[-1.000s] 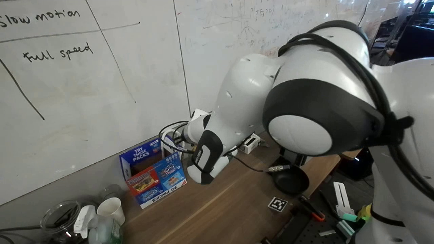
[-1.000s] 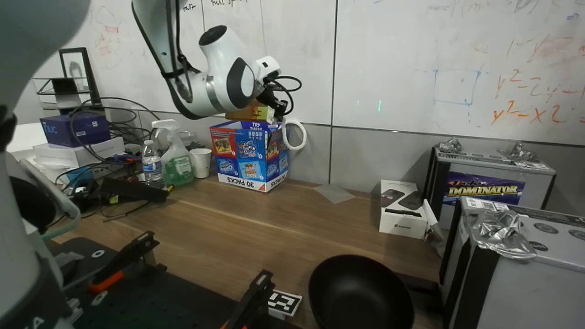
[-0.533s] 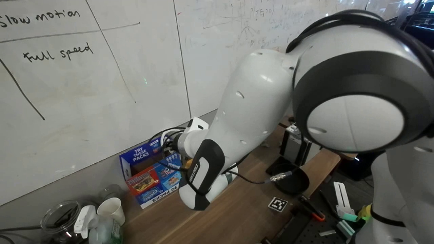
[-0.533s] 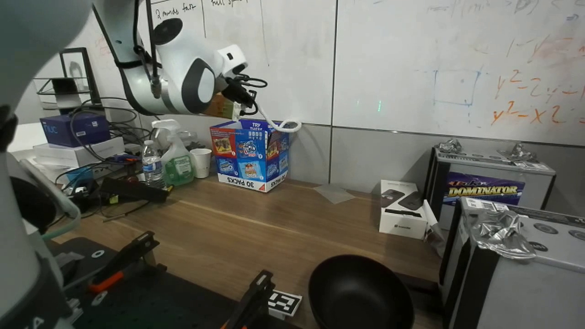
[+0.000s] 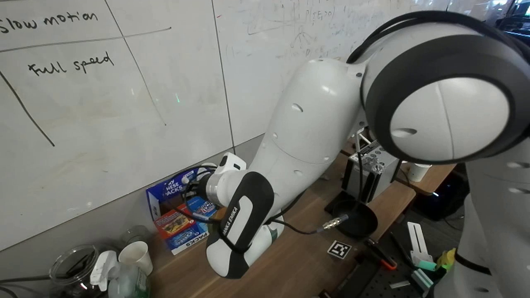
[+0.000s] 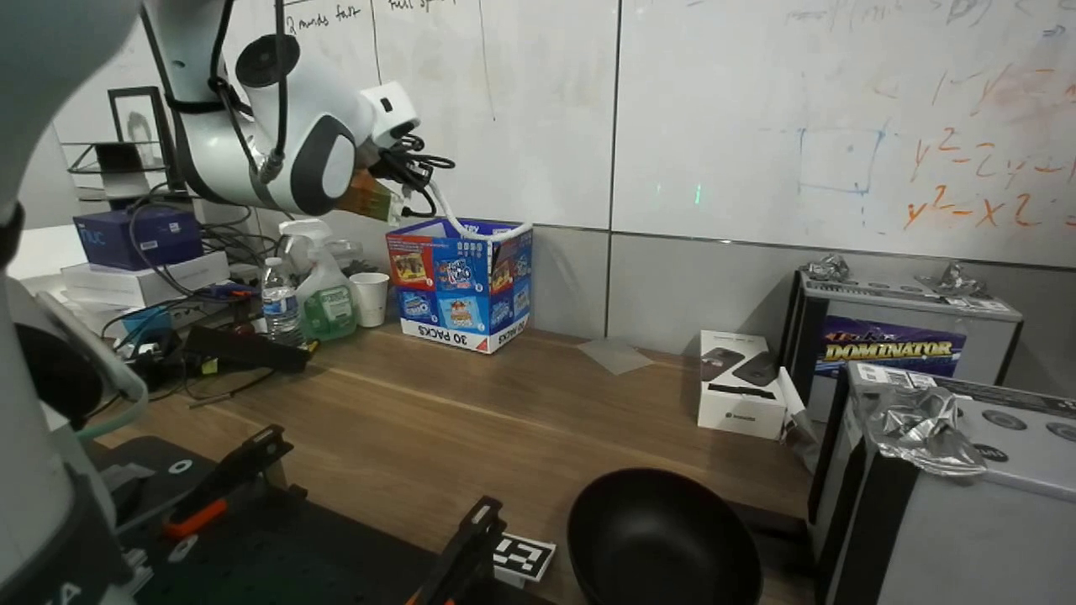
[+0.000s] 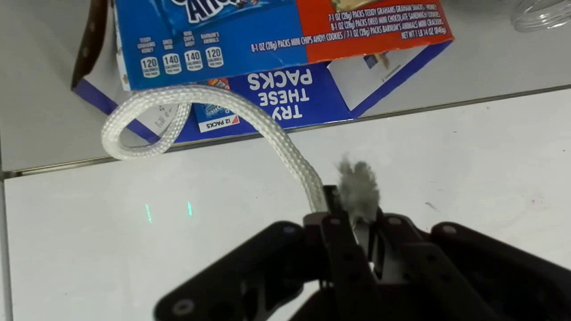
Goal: Put the strings in the blue box
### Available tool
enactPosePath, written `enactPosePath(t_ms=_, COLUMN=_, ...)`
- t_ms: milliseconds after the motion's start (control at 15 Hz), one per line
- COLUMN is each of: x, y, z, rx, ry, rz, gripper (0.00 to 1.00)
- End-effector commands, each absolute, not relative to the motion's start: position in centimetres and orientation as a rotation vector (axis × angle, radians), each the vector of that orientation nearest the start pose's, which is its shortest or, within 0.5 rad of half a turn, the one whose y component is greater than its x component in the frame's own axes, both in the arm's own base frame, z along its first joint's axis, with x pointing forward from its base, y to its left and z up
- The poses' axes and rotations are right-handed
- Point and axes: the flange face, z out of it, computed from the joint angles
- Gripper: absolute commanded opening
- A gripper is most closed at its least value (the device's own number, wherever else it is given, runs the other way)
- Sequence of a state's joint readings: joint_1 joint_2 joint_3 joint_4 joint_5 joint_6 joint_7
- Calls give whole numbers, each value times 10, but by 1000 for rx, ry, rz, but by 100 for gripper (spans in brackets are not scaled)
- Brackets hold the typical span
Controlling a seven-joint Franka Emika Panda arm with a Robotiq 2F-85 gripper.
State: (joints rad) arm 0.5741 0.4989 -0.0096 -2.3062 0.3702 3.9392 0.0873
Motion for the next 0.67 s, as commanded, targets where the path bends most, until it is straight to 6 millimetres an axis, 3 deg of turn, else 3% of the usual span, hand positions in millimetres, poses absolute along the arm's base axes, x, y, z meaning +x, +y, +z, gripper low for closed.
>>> enactPosePath(t_ms=0, x=518, y=256, z=265, rx=-2431, ry=-46, rz=-1492, gripper=5)
enactPosePath(t_ms=600, x=571, y=274, z=217, rx=-2463, ry=-33, rz=-1349, gripper=4)
